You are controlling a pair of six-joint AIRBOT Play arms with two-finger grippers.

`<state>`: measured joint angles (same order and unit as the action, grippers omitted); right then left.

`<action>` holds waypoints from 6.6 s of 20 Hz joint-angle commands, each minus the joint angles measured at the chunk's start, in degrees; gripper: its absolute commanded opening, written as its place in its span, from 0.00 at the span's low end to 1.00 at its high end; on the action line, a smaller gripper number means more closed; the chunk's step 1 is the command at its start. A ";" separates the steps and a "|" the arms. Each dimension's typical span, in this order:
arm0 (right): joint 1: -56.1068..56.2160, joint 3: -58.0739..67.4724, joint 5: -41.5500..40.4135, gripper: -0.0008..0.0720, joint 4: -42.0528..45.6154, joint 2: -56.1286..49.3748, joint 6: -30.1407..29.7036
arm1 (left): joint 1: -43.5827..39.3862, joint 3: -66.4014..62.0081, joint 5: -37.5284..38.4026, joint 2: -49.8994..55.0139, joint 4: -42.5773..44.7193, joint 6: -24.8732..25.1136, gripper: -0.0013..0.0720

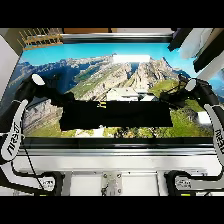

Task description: Fold the clothes and pants, and hang the long-sleeved shirts on hangers.

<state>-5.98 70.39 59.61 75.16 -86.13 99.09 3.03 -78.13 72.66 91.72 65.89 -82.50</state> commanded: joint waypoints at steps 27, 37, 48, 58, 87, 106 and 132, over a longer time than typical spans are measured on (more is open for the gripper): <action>-15.02 -10.62 2.25 0.02 -28.89 -10.54 -33.99 | -21.86 19.56 -21.94 -6.80 -13.60 -8.39 0.03; -14.56 6.67 19.37 0.02 -8.68 1.64 -22.88 | -29.33 0.42 -19.26 6.86 -13.07 -8.35 0.03; 2.71 29.62 30.88 0.02 -5.86 4.63 -16.13 | -39.50 -26.77 -10.69 29.27 -12.96 -8.41 0.03; 15.98 32.28 27.34 0.02 -5.05 4.61 -12.57 | -34.80 -28.76 -8.57 26.40 -8.44 -10.12 0.03; 37.48 18.88 5.38 0.85 -7.28 -9.49 -9.60 | -1.88 -11.39 -3.98 -10.80 3.54 -8.37 0.03; 19.19 -6.32 -7.15 0.84 -47.67 -14.93 -29.49 | -15.96 16.04 -11.39 -22.56 3.04 -7.56 0.03; -40.48 -15.96 2.38 0.02 -0.09 19.37 -6.21 | -15.98 16.06 -11.21 -22.56 3.02 -8.59 0.03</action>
<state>-43.86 59.83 60.66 73.91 -69.17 91.83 -12.91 -62.08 61.32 69.12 68.90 -91.02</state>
